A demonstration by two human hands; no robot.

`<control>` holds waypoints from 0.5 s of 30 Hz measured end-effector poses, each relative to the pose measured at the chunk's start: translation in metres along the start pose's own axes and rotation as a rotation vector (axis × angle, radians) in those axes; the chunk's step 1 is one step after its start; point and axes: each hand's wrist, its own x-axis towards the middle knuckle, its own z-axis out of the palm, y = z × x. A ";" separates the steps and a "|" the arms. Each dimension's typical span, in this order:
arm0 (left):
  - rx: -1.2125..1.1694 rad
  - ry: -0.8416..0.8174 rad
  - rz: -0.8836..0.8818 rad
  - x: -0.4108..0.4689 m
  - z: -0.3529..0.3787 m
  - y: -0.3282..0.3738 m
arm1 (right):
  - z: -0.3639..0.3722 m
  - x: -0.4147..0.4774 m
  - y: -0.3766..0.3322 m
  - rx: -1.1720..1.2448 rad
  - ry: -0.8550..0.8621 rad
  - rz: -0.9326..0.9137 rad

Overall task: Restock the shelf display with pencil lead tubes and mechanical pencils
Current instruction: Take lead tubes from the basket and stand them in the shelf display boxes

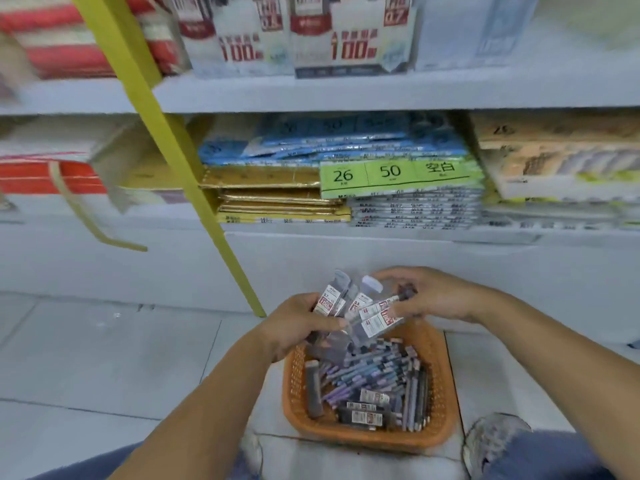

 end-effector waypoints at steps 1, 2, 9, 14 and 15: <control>0.036 -0.009 0.022 -0.009 -0.001 0.014 | -0.006 -0.006 -0.013 -0.030 0.004 -0.024; 0.060 -0.021 0.042 -0.018 -0.001 0.028 | -0.013 -0.012 -0.026 -0.054 0.008 -0.048; 0.017 -0.140 0.182 -0.073 -0.001 0.116 | -0.050 -0.055 -0.117 -0.271 0.062 -0.240; -0.085 -0.172 0.252 -0.092 -0.001 0.150 | -0.055 -0.064 -0.151 -0.175 0.226 -0.342; -0.112 -0.158 0.275 -0.094 -0.002 0.155 | -0.054 -0.064 -0.155 -0.110 0.273 -0.363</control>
